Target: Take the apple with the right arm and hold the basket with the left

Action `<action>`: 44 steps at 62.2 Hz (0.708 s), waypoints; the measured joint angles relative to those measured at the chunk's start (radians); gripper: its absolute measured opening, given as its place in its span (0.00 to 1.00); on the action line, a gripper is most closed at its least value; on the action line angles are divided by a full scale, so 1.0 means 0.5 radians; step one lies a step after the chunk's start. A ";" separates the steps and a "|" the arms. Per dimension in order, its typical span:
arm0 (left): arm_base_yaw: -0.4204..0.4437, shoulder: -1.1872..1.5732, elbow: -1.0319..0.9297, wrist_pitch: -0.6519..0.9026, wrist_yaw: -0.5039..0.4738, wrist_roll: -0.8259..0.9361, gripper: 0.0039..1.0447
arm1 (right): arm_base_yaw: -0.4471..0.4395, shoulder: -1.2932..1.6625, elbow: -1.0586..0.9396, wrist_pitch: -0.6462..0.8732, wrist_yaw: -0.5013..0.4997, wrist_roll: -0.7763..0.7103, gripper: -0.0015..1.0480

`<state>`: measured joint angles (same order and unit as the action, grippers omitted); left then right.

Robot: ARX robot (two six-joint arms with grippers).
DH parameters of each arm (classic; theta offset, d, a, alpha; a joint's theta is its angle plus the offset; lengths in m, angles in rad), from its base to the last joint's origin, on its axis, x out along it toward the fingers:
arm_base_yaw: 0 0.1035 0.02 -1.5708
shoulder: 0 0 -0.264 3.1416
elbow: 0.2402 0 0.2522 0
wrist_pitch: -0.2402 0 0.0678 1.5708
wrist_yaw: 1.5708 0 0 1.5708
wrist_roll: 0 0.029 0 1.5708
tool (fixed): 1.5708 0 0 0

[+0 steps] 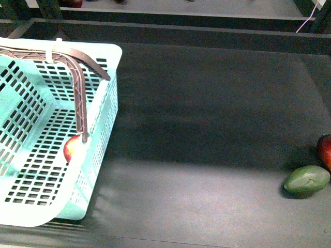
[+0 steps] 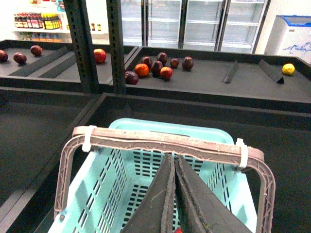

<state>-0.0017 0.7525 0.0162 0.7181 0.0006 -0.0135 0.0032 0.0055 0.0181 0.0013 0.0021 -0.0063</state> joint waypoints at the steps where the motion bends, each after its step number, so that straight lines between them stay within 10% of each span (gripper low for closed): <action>1: 0.000 -0.016 0.000 -0.014 -0.001 0.000 0.03 | 0.000 0.000 0.000 0.000 0.000 0.000 0.92; 44: 0.000 -0.882 -0.002 -0.813 -0.001 0.005 0.03 | 0.000 0.000 0.000 0.000 0.000 0.000 0.92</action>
<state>-0.0017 0.3115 0.0154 0.3119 0.0002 -0.0113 0.0032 0.0055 0.0181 0.0013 0.0021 -0.0063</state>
